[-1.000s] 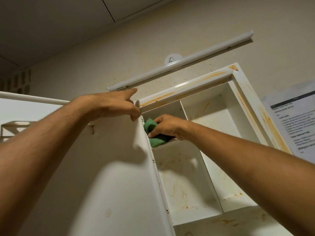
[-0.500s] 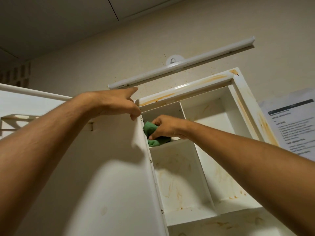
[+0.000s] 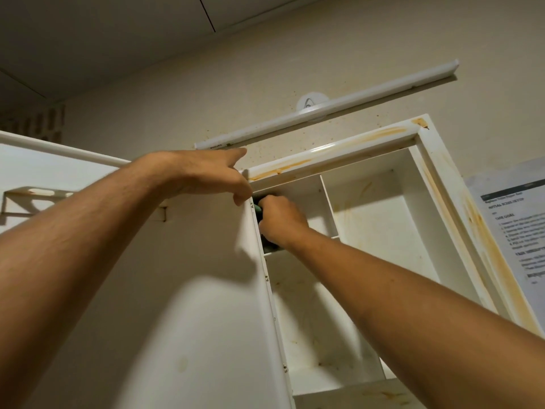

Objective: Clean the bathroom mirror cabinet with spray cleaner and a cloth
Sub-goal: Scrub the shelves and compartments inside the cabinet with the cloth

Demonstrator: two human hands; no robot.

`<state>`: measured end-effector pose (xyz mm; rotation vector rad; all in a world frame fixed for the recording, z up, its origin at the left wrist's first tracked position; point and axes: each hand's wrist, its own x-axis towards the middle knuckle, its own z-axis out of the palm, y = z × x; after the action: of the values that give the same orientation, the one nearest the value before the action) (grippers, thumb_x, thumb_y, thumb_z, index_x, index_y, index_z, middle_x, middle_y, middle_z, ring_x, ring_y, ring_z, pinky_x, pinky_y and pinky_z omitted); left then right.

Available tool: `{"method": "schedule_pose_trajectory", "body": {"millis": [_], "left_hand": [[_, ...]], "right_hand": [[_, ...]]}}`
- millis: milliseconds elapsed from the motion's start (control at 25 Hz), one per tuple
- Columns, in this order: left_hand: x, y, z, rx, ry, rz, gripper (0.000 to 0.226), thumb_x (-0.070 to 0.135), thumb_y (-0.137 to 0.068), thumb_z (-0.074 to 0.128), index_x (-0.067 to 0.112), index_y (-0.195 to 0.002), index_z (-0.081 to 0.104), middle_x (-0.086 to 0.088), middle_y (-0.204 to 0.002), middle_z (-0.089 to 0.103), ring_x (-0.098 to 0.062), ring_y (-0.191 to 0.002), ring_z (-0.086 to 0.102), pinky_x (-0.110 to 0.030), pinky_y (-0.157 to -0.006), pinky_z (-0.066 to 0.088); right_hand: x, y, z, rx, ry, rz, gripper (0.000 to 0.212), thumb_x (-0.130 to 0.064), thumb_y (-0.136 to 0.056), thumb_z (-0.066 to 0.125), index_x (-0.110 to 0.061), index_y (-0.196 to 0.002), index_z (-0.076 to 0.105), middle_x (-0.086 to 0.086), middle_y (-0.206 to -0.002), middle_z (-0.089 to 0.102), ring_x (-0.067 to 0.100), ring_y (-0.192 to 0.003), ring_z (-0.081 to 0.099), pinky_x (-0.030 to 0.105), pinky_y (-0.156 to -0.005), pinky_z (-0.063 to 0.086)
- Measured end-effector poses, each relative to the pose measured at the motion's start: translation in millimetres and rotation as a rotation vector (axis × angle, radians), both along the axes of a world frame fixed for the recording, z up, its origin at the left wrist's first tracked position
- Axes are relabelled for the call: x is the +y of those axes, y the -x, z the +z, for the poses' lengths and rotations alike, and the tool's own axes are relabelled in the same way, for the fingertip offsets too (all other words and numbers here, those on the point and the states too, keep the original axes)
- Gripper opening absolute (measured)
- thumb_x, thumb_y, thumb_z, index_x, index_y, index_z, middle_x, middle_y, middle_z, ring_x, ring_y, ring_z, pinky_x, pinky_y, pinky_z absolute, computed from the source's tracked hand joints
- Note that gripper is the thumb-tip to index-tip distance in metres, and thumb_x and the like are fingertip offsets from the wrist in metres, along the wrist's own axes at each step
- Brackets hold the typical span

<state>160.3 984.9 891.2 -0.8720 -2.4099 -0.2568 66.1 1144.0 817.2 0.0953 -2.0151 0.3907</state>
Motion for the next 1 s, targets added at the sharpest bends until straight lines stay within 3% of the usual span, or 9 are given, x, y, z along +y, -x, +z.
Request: {"method": "schedule_pose_trajectory", "body": {"millis": [200, 280, 360, 440, 520, 640, 760, 1000], "left_hand": [[1, -2, -2, -0.021, -0.019, -0.001, 0.101, 0.020, -0.088, 0.070, 0.028, -0.165, 0.006, -0.004, -0.169, 0.023, -0.026, -0.152, 0.027, -0.046, -0.124, 0.027], [0, -6, -2, -0.035, -0.024, 0.008, 0.108, 0.028, -0.080, 0.074, 0.029, -0.165, 0.006, -0.004, -0.169, 0.023, -0.025, -0.152, 0.028, -0.046, -0.124, 0.027], [-1, -11, -4, -0.050, -0.037, 0.015, 0.113, 0.032, -0.075, 0.074, 0.030, -0.165, 0.006, -0.004, -0.169, 0.025, -0.025, -0.152, 0.029, -0.047, -0.124, 0.027], [-1, -13, -5, -0.048, -0.041, 0.014, 0.104, 0.023, -0.085, 0.072, 0.028, -0.165, 0.006, -0.004, -0.169, 0.025, -0.025, -0.152, 0.028, -0.047, -0.125, 0.026], [-1, -12, -6, -0.033, -0.031, 0.015, 0.099, 0.018, -0.089, 0.069, 0.026, -0.165, 0.005, -0.004, -0.169, 0.023, -0.025, -0.153, 0.027, -0.045, -0.125, 0.025], [0, -9, -5, -0.023, -0.021, 0.021, 0.099, 0.018, -0.089, 0.068, 0.026, -0.165, 0.006, -0.005, -0.169, 0.023, -0.026, -0.152, 0.028, -0.045, -0.124, 0.027], [-2, -3, -3, -0.023, -0.015, 0.010, 0.100, 0.018, -0.088, 0.069, 0.028, -0.165, 0.006, -0.004, -0.169, 0.025, -0.025, -0.152, 0.028, -0.042, -0.121, 0.027], [-2, 3, 1, -0.012, -0.018, 0.007, 0.105, 0.024, -0.083, 0.073, 0.032, -0.165, 0.007, -0.002, -0.168, 0.026, -0.023, -0.152, 0.028, -0.042, -0.121, 0.027]], "right_hand": [[20, -10, -1, -0.236, -0.322, -0.091, 0.012, -0.006, -0.088, 0.061, -0.017, -0.091, 0.061, 0.002, -0.084, 0.059, 0.028, -0.083, 0.060, 0.029, -0.063, 0.040], [20, -19, 4, -0.363, -0.462, -0.095, 0.018, -0.005, -0.089, 0.059, -0.014, -0.101, 0.069, 0.005, -0.092, 0.062, 0.027, -0.085, 0.059, 0.029, -0.066, 0.041], [18, -31, 1, -0.351, -0.541, -0.147, 0.021, -0.008, -0.089, 0.059, -0.014, -0.105, 0.070, 0.006, -0.093, 0.062, 0.026, -0.081, 0.057, 0.031, -0.065, 0.041], [20, -39, -6, -0.141, -0.423, -0.164, 0.014, -0.011, -0.087, 0.064, -0.015, -0.100, 0.068, 0.004, -0.088, 0.061, 0.026, -0.078, 0.059, 0.032, -0.064, 0.044], [26, -41, -16, 0.074, -0.256, -0.211, 0.013, -0.014, -0.090, 0.068, -0.015, -0.103, 0.069, 0.005, -0.091, 0.066, 0.025, -0.082, 0.064, 0.037, -0.073, 0.053], [22, -33, -18, 0.209, -0.131, -0.222, 0.012, -0.014, -0.093, 0.066, -0.014, -0.104, 0.070, 0.006, -0.097, 0.070, 0.026, -0.087, 0.067, 0.040, -0.080, 0.057], [4, -15, -6, 0.162, -0.025, -0.168, 0.013, -0.010, -0.092, 0.064, -0.014, -0.102, 0.071, 0.007, -0.095, 0.070, 0.028, -0.087, 0.066, 0.036, -0.070, 0.050], [8, 5, 1, -0.039, -0.211, -0.102, 0.014, -0.005, -0.086, 0.062, -0.014, -0.096, 0.067, 0.005, -0.090, 0.066, 0.030, -0.082, 0.065, 0.036, -0.065, 0.047]]}}
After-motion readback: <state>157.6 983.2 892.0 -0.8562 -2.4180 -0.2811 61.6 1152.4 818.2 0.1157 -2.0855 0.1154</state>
